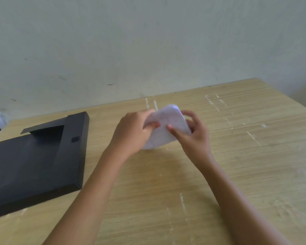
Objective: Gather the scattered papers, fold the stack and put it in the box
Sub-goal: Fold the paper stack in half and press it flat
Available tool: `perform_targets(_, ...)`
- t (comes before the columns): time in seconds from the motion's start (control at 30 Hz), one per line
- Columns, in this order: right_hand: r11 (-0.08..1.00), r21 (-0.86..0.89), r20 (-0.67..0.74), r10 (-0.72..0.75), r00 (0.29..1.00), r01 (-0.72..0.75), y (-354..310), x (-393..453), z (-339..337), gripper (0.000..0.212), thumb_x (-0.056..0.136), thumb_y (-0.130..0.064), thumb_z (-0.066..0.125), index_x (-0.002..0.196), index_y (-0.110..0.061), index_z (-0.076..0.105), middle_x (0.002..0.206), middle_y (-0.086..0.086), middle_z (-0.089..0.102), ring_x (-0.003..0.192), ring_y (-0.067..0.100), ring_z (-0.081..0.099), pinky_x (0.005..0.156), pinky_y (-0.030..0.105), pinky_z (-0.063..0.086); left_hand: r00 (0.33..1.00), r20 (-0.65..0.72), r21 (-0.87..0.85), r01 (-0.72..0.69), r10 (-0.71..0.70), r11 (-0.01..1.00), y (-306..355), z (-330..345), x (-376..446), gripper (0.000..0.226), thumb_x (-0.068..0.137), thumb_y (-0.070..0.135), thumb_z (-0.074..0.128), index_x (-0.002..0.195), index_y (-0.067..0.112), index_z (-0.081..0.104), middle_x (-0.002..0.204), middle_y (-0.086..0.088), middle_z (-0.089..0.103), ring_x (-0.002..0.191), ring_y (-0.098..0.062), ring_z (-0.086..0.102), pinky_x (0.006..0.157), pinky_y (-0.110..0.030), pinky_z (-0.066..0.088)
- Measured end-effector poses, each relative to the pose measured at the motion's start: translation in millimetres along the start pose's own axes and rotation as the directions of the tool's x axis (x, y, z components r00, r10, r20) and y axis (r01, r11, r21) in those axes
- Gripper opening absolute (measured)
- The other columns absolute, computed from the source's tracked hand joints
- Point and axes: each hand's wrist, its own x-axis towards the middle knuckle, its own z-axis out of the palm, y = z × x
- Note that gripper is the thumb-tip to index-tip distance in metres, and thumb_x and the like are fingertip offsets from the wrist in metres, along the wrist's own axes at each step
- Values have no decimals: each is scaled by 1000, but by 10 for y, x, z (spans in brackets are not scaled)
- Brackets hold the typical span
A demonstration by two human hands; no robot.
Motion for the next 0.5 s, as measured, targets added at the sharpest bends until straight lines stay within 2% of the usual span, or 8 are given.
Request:
perform_targets(0.03,996,88,-6,14,1000,-13,-49,6,-13,48,78,-15,85,118,-28,62,99,5,75,86,15,74,71,28,60,995,-76,-205,53,-70,977,-1,28,-27,7,95,23,69,94,30,71,76,14,72,73,-8,65,64,-27,48)
perform_targets(0.07,989,143,21,31,999,-33,-80,6,-11,51,79,-14,84,123,-25,59,106,6,73,93,13,73,75,25,59,982,-120,-408,84,-145,909,5,75,-61,12,96,19,71,92,30,72,75,18,72,70,-1,63,63,-21,48)
perform_targets(0.13,990,132,99,33,995,-46,-92,-17,20,39,83,-18,79,119,-18,64,109,10,73,98,13,71,76,30,58,960,-98,-690,124,-261,713,35,213,-144,17,96,10,71,92,27,72,76,19,76,70,4,66,66,-15,51)
perform_targets(0.17,996,84,108,34,994,-43,-70,-28,33,29,84,-20,77,112,-17,68,104,13,74,92,15,71,72,37,59,956,-80,-750,129,-284,648,44,297,-196,19,96,7,71,93,26,71,78,17,77,71,3,67,66,-15,53)
perform_targets(0.23,1000,-27,81,7,997,-5,-37,-35,46,11,87,-18,76,97,-15,73,92,15,75,80,16,69,69,48,57,952,-90,-794,109,-294,598,51,441,-289,18,95,5,72,99,23,70,82,12,78,75,-1,70,68,-17,55)
perform_targets(0.3,997,-75,44,-20,999,23,1,-37,55,4,86,-14,77,89,-14,74,82,12,75,72,15,67,63,43,56,939,-115,-823,93,-323,561,34,537,-351,25,93,5,74,109,22,66,87,9,79,80,-5,73,70,-20,57)
perform_targets(0.4,999,-49,-6,-13,1000,13,58,-49,100,13,81,-14,82,78,-4,73,69,18,69,64,17,60,57,37,50,917,-177,-798,78,-356,598,2,642,-385,19,96,9,72,104,26,66,86,10,76,80,-4,69,69,-19,53)
perform_targets(0.5,997,-73,62,31,998,-26,137,-52,128,16,85,-21,77,85,-6,71,79,21,70,69,17,61,60,44,53,892,-219,-763,97,-396,639,-49,774,-359,12,99,15,68,100,27,67,91,4,73,82,-10,66,73,-25,53)
